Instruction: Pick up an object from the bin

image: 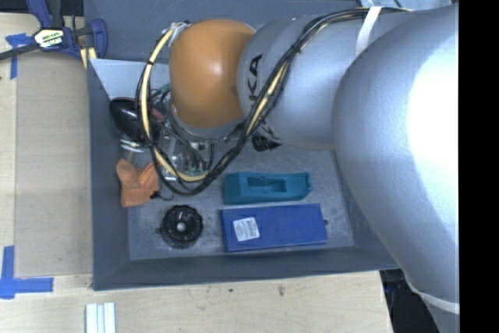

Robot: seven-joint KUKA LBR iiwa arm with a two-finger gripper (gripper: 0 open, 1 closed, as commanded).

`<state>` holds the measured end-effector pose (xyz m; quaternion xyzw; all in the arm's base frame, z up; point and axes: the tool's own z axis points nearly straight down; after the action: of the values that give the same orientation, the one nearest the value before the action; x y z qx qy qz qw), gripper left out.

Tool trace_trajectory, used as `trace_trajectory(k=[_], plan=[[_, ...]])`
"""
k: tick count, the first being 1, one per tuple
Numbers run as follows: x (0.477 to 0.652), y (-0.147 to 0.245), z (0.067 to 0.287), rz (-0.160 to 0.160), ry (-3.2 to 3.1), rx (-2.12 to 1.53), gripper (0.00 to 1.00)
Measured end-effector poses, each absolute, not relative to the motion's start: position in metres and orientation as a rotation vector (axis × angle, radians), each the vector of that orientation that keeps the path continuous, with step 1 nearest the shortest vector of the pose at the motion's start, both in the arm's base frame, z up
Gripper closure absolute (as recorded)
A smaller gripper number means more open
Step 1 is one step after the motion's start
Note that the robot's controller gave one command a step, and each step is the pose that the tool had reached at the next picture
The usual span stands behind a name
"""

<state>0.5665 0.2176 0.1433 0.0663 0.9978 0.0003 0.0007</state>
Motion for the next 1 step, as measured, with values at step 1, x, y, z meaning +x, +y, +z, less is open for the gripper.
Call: trace_trajectory(k=[1], plan=[[0.5513, 0.1917, 0.1048, 0.004, 3.128, 0.266, 0.00]])
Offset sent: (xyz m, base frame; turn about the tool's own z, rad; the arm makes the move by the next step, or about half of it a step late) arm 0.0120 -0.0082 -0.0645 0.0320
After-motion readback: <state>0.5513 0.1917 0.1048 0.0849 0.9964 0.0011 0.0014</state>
